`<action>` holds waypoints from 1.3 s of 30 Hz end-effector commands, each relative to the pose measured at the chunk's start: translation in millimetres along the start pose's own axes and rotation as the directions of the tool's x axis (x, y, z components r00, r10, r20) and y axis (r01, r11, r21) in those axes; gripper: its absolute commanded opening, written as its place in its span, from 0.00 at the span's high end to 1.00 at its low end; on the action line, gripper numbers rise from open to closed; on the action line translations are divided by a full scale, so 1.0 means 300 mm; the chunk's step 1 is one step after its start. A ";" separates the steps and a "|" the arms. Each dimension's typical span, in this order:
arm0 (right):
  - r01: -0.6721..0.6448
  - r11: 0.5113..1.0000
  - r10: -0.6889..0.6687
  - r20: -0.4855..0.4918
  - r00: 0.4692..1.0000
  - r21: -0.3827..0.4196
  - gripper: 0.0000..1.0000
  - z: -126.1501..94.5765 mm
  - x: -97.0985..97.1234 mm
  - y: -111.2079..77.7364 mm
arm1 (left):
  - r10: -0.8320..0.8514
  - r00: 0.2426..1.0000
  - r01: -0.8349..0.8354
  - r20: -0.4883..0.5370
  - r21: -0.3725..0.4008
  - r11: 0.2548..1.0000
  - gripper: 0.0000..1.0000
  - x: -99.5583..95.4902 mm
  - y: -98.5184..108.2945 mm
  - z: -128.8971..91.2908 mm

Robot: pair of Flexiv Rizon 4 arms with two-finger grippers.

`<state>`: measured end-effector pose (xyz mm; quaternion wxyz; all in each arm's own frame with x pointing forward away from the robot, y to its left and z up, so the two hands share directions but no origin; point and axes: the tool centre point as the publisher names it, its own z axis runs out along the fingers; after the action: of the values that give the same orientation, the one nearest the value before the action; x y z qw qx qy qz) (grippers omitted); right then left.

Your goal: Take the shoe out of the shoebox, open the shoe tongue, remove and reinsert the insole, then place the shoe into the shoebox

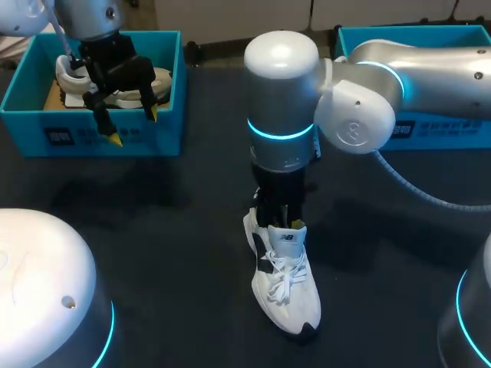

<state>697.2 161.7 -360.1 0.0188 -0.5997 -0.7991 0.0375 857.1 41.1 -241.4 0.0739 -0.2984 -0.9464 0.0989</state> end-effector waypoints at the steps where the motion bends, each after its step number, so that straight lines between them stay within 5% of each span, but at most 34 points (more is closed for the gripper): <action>1: -0.001 1.000 0.001 0.014 1.000 -0.006 0.48 -0.011 0.021 -0.017 | 0.001 1.000 -0.001 -0.002 0.000 1.000 0.00 -0.002 0.002 0.000; 5: -0.009 1.000 0.009 0.017 1.000 -0.009 0.04 -0.011 0.024 -0.031 | 0.001 1.000 -0.001 -0.002 0.000 1.000 0.00 -0.002 0.002 0.000; 6: -0.013 1.000 0.013 0.015 1.000 -0.011 0.00 -0.010 0.023 -0.035 | 0.001 1.000 -0.001 -0.002 0.000 1.000 0.00 -0.002 0.002 0.000; 39: -0.125 0.990 0.128 0.054 0.990 -0.063 0.00 -0.078 0.017 -0.134 | 0.001 1.000 -0.001 -0.002 0.000 1.000 0.00 -0.002 0.002 0.000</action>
<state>664.6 161.8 -334.4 -0.0242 -0.6464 -0.7615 0.0401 857.1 41.1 -241.4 0.0739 -0.2984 -0.9464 0.0988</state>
